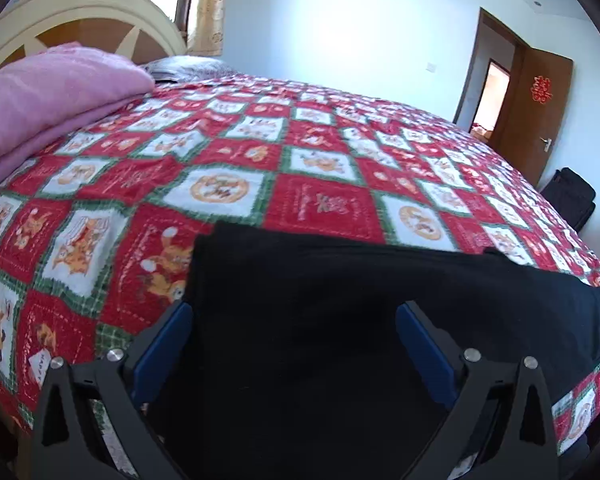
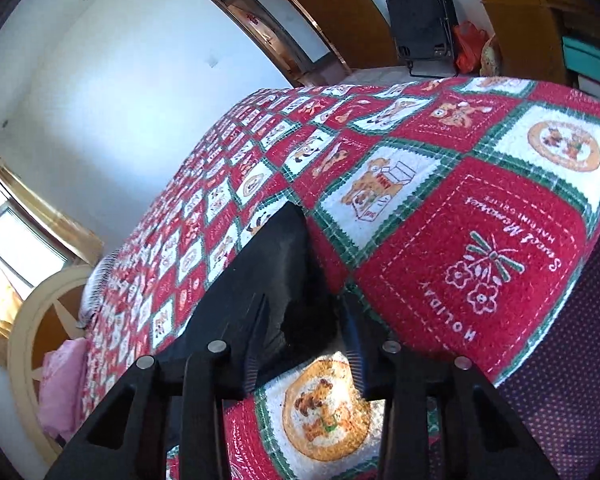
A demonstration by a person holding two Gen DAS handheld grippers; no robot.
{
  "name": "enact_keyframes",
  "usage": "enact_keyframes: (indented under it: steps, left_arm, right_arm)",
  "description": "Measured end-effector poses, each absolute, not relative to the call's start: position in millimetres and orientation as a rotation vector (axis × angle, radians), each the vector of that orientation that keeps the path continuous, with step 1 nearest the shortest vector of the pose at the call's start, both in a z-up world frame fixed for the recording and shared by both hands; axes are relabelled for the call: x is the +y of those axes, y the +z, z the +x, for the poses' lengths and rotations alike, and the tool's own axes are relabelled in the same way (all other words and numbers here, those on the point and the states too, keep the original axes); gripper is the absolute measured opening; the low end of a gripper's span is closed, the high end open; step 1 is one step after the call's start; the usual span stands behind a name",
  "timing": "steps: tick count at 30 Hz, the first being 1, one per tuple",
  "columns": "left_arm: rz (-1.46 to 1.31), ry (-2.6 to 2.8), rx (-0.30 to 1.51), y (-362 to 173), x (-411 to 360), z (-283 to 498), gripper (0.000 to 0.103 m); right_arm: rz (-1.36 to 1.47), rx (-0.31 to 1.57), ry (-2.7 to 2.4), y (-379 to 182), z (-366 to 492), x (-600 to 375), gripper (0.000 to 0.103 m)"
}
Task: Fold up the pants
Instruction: 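Grasp the end of the black pants with the right gripper and lift it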
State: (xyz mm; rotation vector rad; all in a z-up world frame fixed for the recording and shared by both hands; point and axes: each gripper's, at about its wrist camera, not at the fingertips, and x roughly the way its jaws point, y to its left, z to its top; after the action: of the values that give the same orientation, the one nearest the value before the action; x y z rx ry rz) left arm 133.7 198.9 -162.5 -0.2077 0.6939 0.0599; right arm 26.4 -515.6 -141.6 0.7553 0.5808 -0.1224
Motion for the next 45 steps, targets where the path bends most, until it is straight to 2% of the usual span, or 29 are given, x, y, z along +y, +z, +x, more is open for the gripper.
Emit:
enact_keyframes:
  steps: [4,6,7,11,24,45]
  left_arm:
    - [-0.212,0.066,0.698,-166.8,203.9,132.5,0.103]
    - [-0.202,0.068,0.699,-167.7,202.4,133.0,0.103]
    - [-0.194,0.072,0.701,-168.5,201.3,133.3,0.103]
    - [-0.173,0.083,0.701,-170.2,198.8,133.1,0.103]
    - [-0.180,0.082,0.701,-171.5,200.7,133.4,0.103]
    - [-0.238,0.046,0.704,-160.0,209.0,128.2,0.103]
  right_arm:
    - [0.762,0.565,-0.104,-142.3,25.4,-517.1,0.037]
    - [0.750,0.565,-0.112,-141.3,24.9,-516.5,0.029]
    - [0.748,0.564,-0.112,-141.8,24.4,-517.4,0.020]
    - [0.759,0.536,-0.093,-140.5,19.9,-519.5,0.013]
    - [0.630,0.441,0.062,-93.8,20.4,-467.3,0.012]
    - [0.432,0.516,0.346,-64.1,54.4,-341.2,0.011]
